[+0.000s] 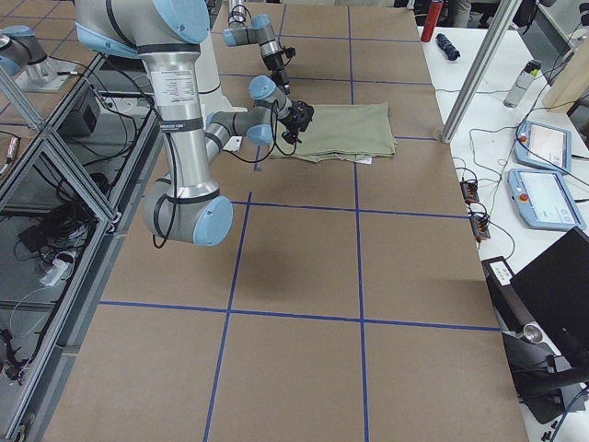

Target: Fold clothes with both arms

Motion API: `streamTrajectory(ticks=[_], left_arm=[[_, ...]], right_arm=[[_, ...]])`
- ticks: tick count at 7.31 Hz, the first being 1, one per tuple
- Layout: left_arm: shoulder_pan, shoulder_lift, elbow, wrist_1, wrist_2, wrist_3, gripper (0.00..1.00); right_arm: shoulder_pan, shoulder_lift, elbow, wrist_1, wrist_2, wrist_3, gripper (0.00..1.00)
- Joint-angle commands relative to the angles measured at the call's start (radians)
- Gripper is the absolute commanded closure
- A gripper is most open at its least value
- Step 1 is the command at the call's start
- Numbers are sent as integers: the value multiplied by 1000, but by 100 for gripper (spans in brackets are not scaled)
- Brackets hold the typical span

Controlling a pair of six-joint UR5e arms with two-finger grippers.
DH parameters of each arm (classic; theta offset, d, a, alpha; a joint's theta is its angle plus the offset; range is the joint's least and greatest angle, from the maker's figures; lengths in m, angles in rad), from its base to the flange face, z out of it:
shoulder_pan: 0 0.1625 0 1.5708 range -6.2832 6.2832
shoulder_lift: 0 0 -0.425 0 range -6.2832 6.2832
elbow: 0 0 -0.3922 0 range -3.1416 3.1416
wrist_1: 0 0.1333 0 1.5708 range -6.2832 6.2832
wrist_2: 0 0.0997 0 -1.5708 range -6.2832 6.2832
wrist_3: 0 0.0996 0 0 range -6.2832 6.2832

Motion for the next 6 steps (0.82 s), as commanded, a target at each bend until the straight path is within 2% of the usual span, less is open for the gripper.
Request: streamTrajectory(ticks=[1, 6], left_arm=[[50, -12, 30, 0, 49, -18, 14], [66, -50, 59, 0, 51, -18, 17]], right_arm=[[-1, 0, 2, 0, 0, 0, 0], [-1, 0, 2, 0, -8, 0, 0]])
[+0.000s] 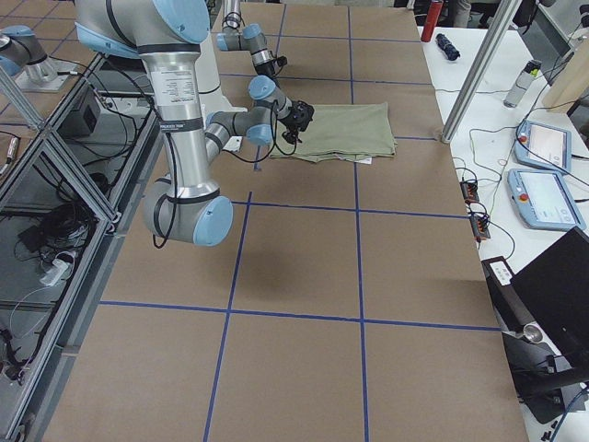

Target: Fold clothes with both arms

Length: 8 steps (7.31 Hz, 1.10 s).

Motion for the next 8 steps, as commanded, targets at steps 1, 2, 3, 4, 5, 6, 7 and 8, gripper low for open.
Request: streamTrajectory(ticks=[1, 2, 3, 4, 5, 6, 7, 8], left_arm=[[4, -9, 12, 0, 0, 1, 17], [5, -9, 12, 0, -1, 9, 17], [5, -3, 12, 0, -6, 17, 17], [2, 6, -4, 0, -11, 37, 16], [1, 6, -7, 0, -11, 75, 16], [4, -1, 4, 0, -11, 75, 16], [5, -6, 10, 2, -11, 75, 16], [5, -8, 10, 2, -11, 75, 16]], right_arm=[[-2, 0, -1, 0, 0, 0, 0], [-2, -1, -1, 0, -2, 0, 0], [-2, 0, -1, 0, -2, 0, 0], [-2, 0, -1, 0, -2, 0, 0], [-2, 0, -2, 0, -2, 0, 0], [-2, 0, -2, 0, -2, 0, 0], [-3, 0, -2, 0, -12, 0, 0], [-3, 0, -2, 0, -14, 0, 0]])
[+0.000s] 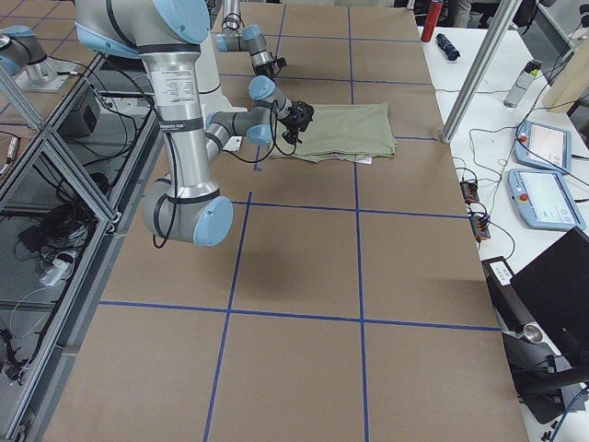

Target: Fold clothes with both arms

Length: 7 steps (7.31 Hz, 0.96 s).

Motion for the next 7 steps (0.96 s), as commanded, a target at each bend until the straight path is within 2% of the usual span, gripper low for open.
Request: streamTrajectory(ticks=[1, 5, 6, 7], left_arm=[[2, -3, 4, 1, 0, 2, 16], [5, -26, 4, 45, -2, 3, 17], [5, -28, 3, 43, 0, 2, 27], [4, -40, 4, 43, 0, -3, 46]], right_arm=[[0, 0, 0, 0, -4, 0, 0], [0, 2, -2, 0, -4, 0, 0], [0, 2, -2, 0, -4, 0, 0], [0, 3, -2, 0, -4, 0, 0]])
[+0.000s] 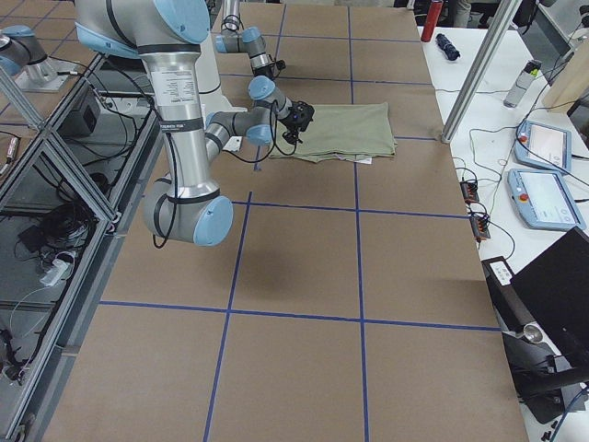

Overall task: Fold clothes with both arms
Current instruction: 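Move the right gripper to the shirt's near corner beside the left gripper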

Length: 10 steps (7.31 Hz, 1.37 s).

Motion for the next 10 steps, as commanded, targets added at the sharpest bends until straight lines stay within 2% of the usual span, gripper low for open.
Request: streamTrajectory(ticks=[1, 2, 3, 4, 5, 7, 8, 10], left_arm=[[-2, -14, -2, 1, 1, -6, 72], [-2, -14, -2, 1, 1, -4, 80], [-3, -13, -2, 1, 1, -1, 100], [-6, -13, -6, 1, 2, 1, 100], [-9, -13, -12, 1, 2, 1, 100], [-12, -13, -14, 1, 2, 2, 100], [-12, -14, -14, 0, 2, 2, 100], [-14, -14, -15, 0, 4, 2, 100]], right_arm=[[0, 4, 0, 0, 0, 0, 0], [0, 6, -2, 0, 0, 0, 0], [-5, 7, -6, -5, 0, 0, 0], [-14, 12, -8, -35, -3, 26, 1], [-23, 42, 6, -160, -6, 116, 3], [-112, 163, 5, -442, -35, 194, 3], [-167, 168, 1, -477, -76, 216, 3], [-228, 165, -32, -480, -83, 244, 5]])
